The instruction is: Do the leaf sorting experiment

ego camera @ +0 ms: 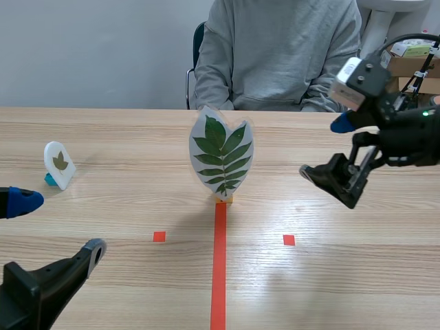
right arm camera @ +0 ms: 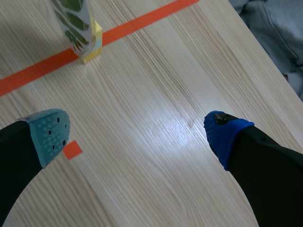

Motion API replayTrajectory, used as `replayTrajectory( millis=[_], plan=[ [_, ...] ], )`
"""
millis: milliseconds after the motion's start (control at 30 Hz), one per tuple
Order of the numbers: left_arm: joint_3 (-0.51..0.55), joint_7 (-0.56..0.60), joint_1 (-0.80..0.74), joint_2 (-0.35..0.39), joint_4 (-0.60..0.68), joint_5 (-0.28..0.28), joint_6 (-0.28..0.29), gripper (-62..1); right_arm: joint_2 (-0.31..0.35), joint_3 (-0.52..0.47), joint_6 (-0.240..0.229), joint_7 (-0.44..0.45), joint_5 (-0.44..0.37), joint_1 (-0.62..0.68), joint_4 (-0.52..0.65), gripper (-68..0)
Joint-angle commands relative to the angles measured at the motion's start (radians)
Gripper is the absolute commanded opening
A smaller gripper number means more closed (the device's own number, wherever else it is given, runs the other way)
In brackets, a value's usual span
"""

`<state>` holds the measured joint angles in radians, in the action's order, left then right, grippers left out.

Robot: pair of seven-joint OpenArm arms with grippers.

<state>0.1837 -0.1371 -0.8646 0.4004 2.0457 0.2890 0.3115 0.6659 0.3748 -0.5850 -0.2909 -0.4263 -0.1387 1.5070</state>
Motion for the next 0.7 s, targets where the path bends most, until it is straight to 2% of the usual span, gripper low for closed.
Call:
replayTrajectory(
  millis=[0,133,300,433,500,567,667],
  plan=[
    [-0.003,0.003,0.0,-0.013,0.003,0.006,-0.002,-2.4,-0.031,0.027,-0.009,0.026,-0.005,-0.065,-0.005,-9.7],
    [-0.003,-0.018,0.0,-0.04,0.003,0.006,-0.002,-2.4,-0.123,0.155,-0.019,0.044,0.026,-0.21,-0.145,-9.7],
    [-0.003,-0.022,0.0,-0.057,0.003,0.006,-0.002,-2.4,-0.258,0.283,-0.026,0.111,0.107,-0.344,-0.33,-9.7],
    [-0.003,-0.04,0.0,-0.057,0.003,0.006,-0.002,-2.4,-0.341,0.329,-0.026,0.126,0.14,-0.384,-0.412,-9.8],
    [-0.003,-0.04,0.0,-0.057,0.003,0.006,-0.002,-2.4,-0.361,0.335,-0.026,0.127,0.143,-0.385,-0.429,-9.9],
    [-0.003,-0.04,0.0,-0.056,0.003,0.006,-0.002,-2.4,-0.367,0.338,-0.026,0.144,0.143,-0.378,-0.432,-13.3],
    [-0.003,-0.04,0.0,-0.056,0.003,0.006,-0.002,-2.4,-0.367,0.338,-0.025,0.152,0.143,-0.371,-0.432,-23.9]
  ],
)
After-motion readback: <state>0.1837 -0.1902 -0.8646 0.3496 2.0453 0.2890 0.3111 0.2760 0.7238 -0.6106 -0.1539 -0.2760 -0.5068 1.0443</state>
